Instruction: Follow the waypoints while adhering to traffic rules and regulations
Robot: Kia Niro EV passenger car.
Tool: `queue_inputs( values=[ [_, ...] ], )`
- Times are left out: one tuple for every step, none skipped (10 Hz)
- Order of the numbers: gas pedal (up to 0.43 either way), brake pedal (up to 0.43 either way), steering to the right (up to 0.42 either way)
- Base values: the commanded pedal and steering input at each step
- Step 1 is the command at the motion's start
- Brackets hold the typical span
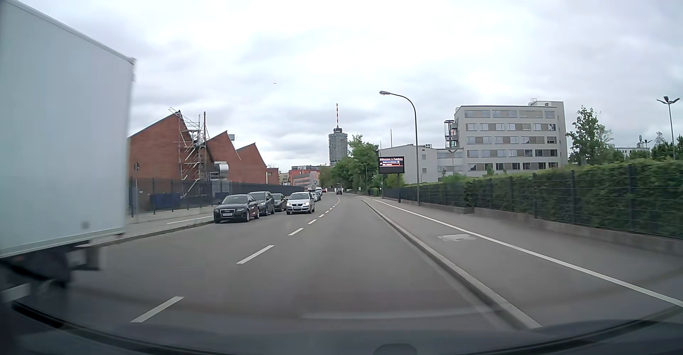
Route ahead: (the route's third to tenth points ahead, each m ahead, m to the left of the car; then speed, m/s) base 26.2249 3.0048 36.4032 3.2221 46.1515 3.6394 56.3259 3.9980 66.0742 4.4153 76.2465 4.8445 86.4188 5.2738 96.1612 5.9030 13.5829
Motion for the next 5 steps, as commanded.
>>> queue_inputs(
  values=[
    [0.150,0.000,-0.006],
    [0.138,0.000,-0.007],
    [0.138,0.000,-0.008],
    [0.138,0.000,-0.008],
    [0.138,0.000,-0.008]
  ],
)
